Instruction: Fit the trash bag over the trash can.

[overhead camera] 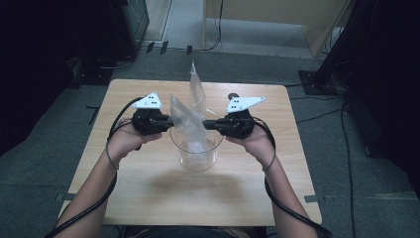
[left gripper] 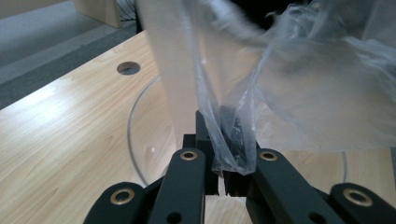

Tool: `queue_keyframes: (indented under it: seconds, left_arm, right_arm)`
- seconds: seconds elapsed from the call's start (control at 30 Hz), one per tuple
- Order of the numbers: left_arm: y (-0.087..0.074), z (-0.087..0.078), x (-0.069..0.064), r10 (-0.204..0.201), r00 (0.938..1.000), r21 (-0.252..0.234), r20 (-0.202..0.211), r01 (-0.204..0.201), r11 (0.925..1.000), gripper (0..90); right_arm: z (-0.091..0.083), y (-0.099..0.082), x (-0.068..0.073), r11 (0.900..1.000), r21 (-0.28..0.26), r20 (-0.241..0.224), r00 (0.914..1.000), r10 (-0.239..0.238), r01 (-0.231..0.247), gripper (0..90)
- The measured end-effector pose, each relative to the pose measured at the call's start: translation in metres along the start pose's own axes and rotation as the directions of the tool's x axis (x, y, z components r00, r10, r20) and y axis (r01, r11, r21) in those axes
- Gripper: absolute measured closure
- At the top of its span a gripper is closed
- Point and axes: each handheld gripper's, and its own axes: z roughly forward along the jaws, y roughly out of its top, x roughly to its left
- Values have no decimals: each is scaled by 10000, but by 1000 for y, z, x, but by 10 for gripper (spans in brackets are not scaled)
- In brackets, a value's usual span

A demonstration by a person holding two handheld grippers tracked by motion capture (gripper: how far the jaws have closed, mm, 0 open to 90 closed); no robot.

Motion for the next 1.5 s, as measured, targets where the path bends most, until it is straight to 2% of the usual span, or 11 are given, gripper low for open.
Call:
queue_keyframes:
  seconds: [0.17, 0.43, 0.57, 0.97, 1.03, 1.07, 1.1, 1.13, 1.17, 1.23, 1.5]
  left_arm:
    - [-4, -3, 6, -133, 9999, 2, -67, 133, 9999, 888]
    - [-14, -9, 18, -449, 9988, 24, -176, 449, 9990, 888]
    - [-20, -14, 25, -682, 9973, 59, -275, 683, 9976, 892]
    - [-29, -18, 36, -947, 9953, 3, -183, 947, 9955, 887]
    - [-29, -18, 36, -963, 9953, -353, 121, 966, 9947, 737]
    - [-29, -17, 36, -918, 9954, -521, 274, 931, 9943, 737]
    - [-27, -17, 34, -814, 9959, -617, 390, 837, 9946, 665]
    - [-27, -17, 34, -814, 9959, -617, 390, 837, 9946, 614]
    - [-26, -17, 32, -535, 9972, -712, 513, 571, 9958, 572]
    - [-25, -17, 30, -340, 9977, -671, 584, 379, 9970, 467]
    - [-20, -25, 26, 303, 9977, -778, 604, -255, 9966, 348]
  right_arm:
    - [-7, -4, -3, 9998, 42, 389, 9991, -174, 173, 900]
    - [-19, -16, -12, 9997, 129, 703, 9973, 194, -203, 900]
    - [-34, -24, -19, 9988, 152, 1046, 9935, 446, -465, 900]
    - [-61, -43, -33, 9958, 577, 1665, 9841, 611, -716, 900]
    - [-62, -41, -31, 9978, 470, 1577, 9868, 378, -458, 880]
    - [-62, -41, -31, 9978, 470, 1577, 9868, 378, -458, 880]
    - [-62, -39, -29, 9988, 186, 1334, 9902, 414, -443, 775]
    - [-62, -39, -29, 9988, 186, 1334, 9902, 414, -443, 775]
    - [-61, -36, -28, 9993, 90, 1127, 9930, 354, -366, 662]
    - [-59, -36, -26, 9999, 34, 961, 9952, 161, -165, 576]
    - [-59, -33, -26, 9996, -86, 1018, 9944, -275, 285, 405]
